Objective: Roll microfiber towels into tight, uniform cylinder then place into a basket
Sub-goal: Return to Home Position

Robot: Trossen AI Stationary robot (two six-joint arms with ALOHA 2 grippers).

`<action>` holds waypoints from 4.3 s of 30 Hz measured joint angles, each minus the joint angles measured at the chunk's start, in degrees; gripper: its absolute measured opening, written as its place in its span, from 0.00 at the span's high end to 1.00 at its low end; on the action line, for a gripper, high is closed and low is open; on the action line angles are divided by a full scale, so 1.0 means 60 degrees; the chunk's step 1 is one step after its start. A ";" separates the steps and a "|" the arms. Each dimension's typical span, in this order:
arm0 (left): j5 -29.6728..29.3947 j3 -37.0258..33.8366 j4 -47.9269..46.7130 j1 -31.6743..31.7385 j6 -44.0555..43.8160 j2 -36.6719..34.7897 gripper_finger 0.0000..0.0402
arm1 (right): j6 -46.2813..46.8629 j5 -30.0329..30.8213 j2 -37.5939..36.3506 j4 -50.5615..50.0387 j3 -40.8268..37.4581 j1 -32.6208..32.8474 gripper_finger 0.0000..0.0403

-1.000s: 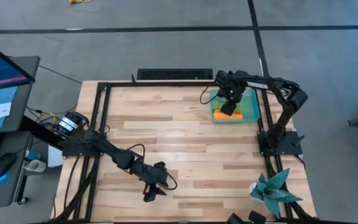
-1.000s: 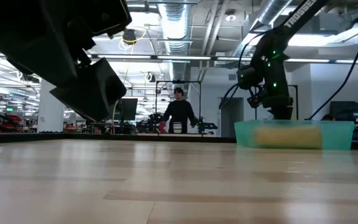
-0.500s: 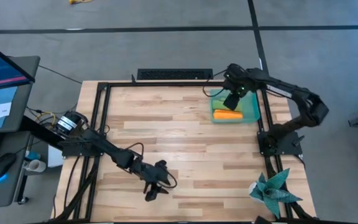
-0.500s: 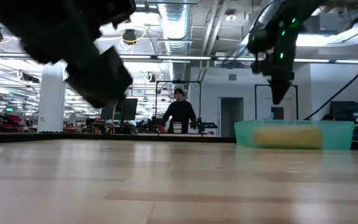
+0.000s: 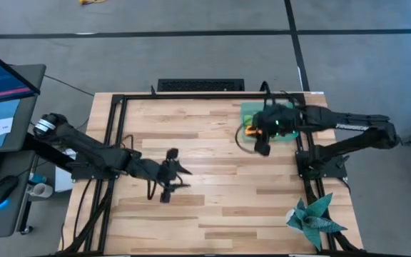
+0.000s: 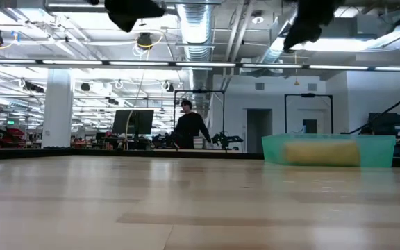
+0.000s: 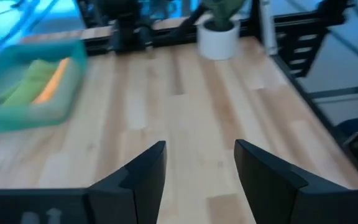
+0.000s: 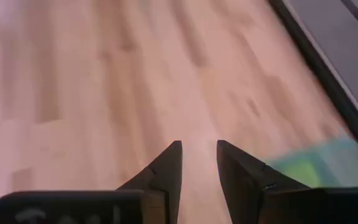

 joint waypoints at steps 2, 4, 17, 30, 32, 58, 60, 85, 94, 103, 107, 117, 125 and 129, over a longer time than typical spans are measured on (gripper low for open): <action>-0.0026 0.0000 -0.0563 0.0224 0.0006 -0.0299 0.54 | 0.0016 0.0012 -0.0017 0.0502 -0.0059 0.0780 0.70; -0.0047 0.0000 -0.0756 0.0440 -0.0108 -0.0369 0.55 | -0.0043 0.0018 -0.0023 0.1243 -0.0311 0.1457 0.70; 0.2983 -0.0015 0.1145 0.2134 0.0676 0.1147 0.88 | -0.0304 0.0018 -0.0461 0.2537 -0.2158 0.2925 0.70; 0.3020 -0.0028 0.1766 0.2609 0.1009 0.1551 1.00 | 0.1257 0.0318 -0.3566 0.3969 -0.4714 0.3497 0.70; 0.3020 -0.0160 0.1876 0.2614 0.1020 0.1551 1.00 | 0.1083 0.0765 -0.4019 0.4752 -0.5197 0.3773 0.70; 0.2383 -0.6647 0.3059 0.3809 0.0265 -0.6652 1.00 | 0.0935 0.3077 -0.6049 0.7597 -0.7833 0.5121 0.70; 0.2289 -0.6818 0.2769 0.3892 0.0152 -0.7155 1.00 | 0.0863 0.3236 -0.6256 0.7779 -0.8047 0.5121 0.70; 0.1780 -0.7697 0.0277 0.3907 0.0362 -1.2001 1.00 | 0.0198 0.5030 -0.8624 0.7825 -1.0205 0.5099 0.70; 0.1778 -0.7705 0.0273 0.3907 0.0300 -1.1978 1.00 | -0.0202 0.5224 -0.8463 0.8579 -1.0448 0.4954 0.70; 0.1778 -0.7705 0.0269 0.3907 0.0258 -1.1978 1.00 | -0.0166 0.5208 -0.8427 0.8579 -1.0448 0.4837 0.70; 0.1778 -0.7708 0.0265 0.3907 0.0254 -1.1978 1.00 | -0.0162 0.5207 -0.8427 0.8581 -1.0448 0.4837 0.70; 0.1778 -0.7712 0.0262 0.3907 0.0244 -1.1978 1.00 | -0.0159 0.5198 -0.8427 0.8578 -1.0448 0.4837 0.70; 0.1778 -0.7715 0.0258 0.3907 0.0237 -1.1978 1.00 | -0.0155 0.5191 -0.8427 0.8578 -1.0448 0.4837 0.70; 0.1778 -0.7715 0.0258 0.3907 0.0237 -1.1978 1.00 | -0.0153 0.5169 -0.8427 0.8578 -1.0448 0.4837 0.70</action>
